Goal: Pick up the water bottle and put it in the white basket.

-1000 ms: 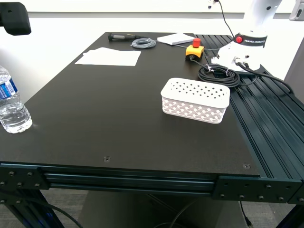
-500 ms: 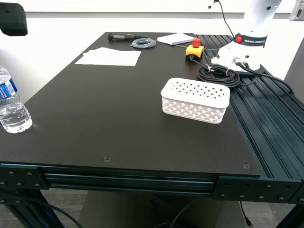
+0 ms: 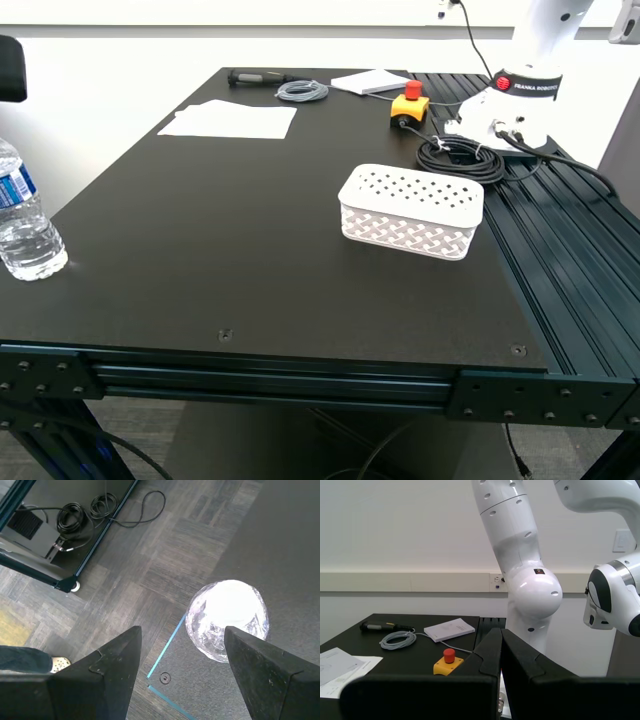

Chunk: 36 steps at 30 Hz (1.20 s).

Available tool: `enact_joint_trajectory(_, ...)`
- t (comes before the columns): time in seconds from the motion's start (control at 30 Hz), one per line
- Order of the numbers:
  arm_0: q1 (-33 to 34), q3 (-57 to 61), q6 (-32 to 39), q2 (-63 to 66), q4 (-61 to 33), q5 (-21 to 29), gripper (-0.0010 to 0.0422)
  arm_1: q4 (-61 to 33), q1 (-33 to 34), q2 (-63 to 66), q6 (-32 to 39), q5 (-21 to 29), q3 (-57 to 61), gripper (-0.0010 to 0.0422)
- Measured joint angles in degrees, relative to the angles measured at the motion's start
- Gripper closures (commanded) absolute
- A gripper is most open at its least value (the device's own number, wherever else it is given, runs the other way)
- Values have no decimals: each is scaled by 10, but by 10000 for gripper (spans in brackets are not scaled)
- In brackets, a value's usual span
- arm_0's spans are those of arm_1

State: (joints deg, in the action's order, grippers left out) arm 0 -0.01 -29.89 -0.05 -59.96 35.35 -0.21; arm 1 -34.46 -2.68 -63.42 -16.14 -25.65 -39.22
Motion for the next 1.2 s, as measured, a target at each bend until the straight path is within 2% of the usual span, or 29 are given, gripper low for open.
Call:
enact_joint_trajectory(0.13, 0, 0, 0, 0, 0, 0, 412, 25, -7, 0, 2, 51, 2, 189)
enact_joint_trajectory(0.3, 0, 0, 0, 0, 0, 0, 412, 29, -7, 0, -2, 83, 4, 188)
enact_joint_trajectory(0.6, -1, 0, 0, 0, 0, 0, 412, 122, -11, -1, -9, 85, 64, 188)
enact_joint_trajectory(0.77, -1, 0, 0, 0, 0, 0, 412, 142, -15, -14, -3, 93, 69, 191)
enact_joint_trajectory(0.9, -1, 0, 0, 0, 0, 0, 412, 156, -15, -40, -2, 106, 71, 225)
enact_joint_trajectory(1.0, 0, 0, 0, 0, 0, 0, 412, 188, -16, -63, 2, 106, 72, 268)
enact_joint_trajectory(1.1, 0, 0, 0, 0, 0, 0, 412, 196, -17, -79, 3, 106, 71, 342)
enact_joint_trajectory(1.17, 0, 0, 0, 0, 0, 0, 412, 198, -17, -81, 4, 116, 71, 419)
enact_joint_trajectory(1.2, 0, 0, 0, 0, 0, 0, 412, 201, -17, -80, 7, 131, 70, 409)
